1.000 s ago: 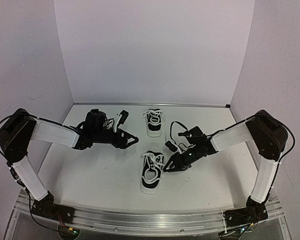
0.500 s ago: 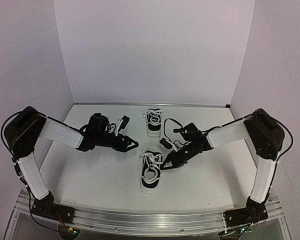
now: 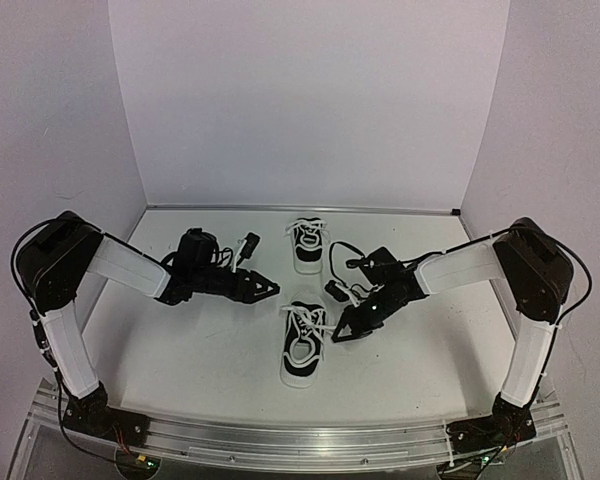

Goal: Tie the shoes

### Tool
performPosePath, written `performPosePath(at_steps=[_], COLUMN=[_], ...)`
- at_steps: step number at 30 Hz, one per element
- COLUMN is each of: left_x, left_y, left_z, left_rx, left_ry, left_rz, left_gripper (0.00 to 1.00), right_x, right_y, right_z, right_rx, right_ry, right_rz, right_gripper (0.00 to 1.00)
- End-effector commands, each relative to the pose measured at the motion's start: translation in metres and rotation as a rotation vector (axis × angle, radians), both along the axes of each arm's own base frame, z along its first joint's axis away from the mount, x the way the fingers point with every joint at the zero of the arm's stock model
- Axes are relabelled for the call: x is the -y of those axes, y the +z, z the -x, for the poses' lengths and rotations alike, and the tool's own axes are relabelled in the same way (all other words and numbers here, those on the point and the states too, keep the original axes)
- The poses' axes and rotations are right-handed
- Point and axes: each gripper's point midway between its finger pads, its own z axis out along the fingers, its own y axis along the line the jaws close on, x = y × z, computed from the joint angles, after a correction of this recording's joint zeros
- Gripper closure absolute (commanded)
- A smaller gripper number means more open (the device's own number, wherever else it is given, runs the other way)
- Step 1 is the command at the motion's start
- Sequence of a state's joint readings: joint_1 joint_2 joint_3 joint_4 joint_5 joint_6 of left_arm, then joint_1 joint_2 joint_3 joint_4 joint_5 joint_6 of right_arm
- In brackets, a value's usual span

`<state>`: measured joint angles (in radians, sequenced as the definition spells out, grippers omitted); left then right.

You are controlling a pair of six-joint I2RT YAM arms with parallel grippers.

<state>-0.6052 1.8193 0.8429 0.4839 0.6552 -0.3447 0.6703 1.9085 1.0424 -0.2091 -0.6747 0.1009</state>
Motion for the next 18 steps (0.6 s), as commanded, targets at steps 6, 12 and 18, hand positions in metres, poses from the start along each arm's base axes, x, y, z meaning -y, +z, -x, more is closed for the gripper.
performPosePath(at_steps=[6,12,18], left_x=[0.013,0.018,0.024], left_y=[-0.005,-0.013,-0.018], left_z=[0.001,0.002,0.007], left_rx=[-0.079,-0.119,-0.138], left_ry=[-0.031,-0.047,-0.076], left_rz=[0.142,0.185,0.211], left_gripper=[0.39,0.43,0.46], right_x=[0.009,0.008,0.008], right_y=[0.003,0.001,0.001], right_z=[0.000,-0.002,-0.003], right_rx=[0.013,0.009,0.006], right_ry=[-0.022,-0.031,-0.035], right_rz=[0.047,0.052,0.055], right_gripper=[1.00,1.00,1.00])
